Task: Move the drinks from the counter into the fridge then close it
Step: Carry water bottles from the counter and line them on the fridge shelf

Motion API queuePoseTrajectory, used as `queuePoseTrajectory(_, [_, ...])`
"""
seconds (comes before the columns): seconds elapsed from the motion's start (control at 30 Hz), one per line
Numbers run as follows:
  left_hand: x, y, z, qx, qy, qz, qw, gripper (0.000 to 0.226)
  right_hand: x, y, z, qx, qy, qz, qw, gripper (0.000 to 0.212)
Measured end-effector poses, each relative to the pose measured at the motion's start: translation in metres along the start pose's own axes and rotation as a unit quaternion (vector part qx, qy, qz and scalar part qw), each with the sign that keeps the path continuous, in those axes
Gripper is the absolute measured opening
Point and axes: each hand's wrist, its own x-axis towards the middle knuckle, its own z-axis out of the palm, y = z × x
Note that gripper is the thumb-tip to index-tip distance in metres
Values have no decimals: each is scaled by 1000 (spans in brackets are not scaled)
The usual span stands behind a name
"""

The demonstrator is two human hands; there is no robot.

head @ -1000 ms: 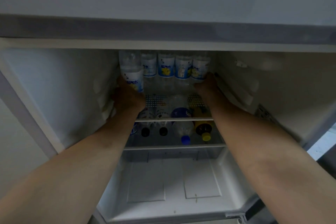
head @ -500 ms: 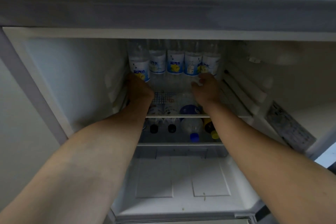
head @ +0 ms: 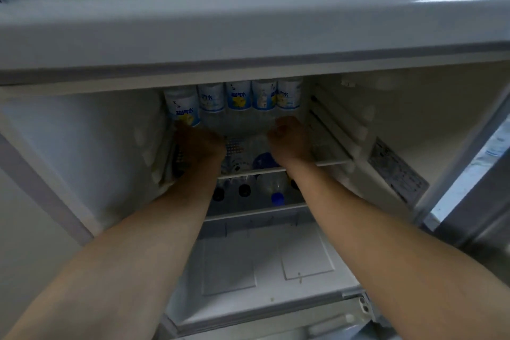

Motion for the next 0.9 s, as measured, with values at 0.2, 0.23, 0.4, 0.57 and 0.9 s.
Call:
queuePoseTrajectory(0.2, [-64, -3, -2, -128, 16, 140, 982, 63, -33, 8, -3, 58, 55, 4, 997, 21])
queuePoseTrajectory(0.23, [-73, -8, -5, -126, 14, 151, 980, 62, -39, 9, -5, 61, 64, 1, 996, 20])
queuePoseTrajectory(0.4, [-125, -25, -29, -128, -45, 177, 975, 51, -79, 20, -31, 94, 84, 21, 992, 21])
queuePoseTrajectory(0.57, [-191, -51, -50, -115, -104, 232, 960, 44, -148, 55, -66, 144, 58, 70, 985, 20])
queuePoseTrajectory(0.9, [-383, -131, -59, -64, -289, 190, 936, 34, -347, 164, -176, 156, 148, 179, 960, 15])
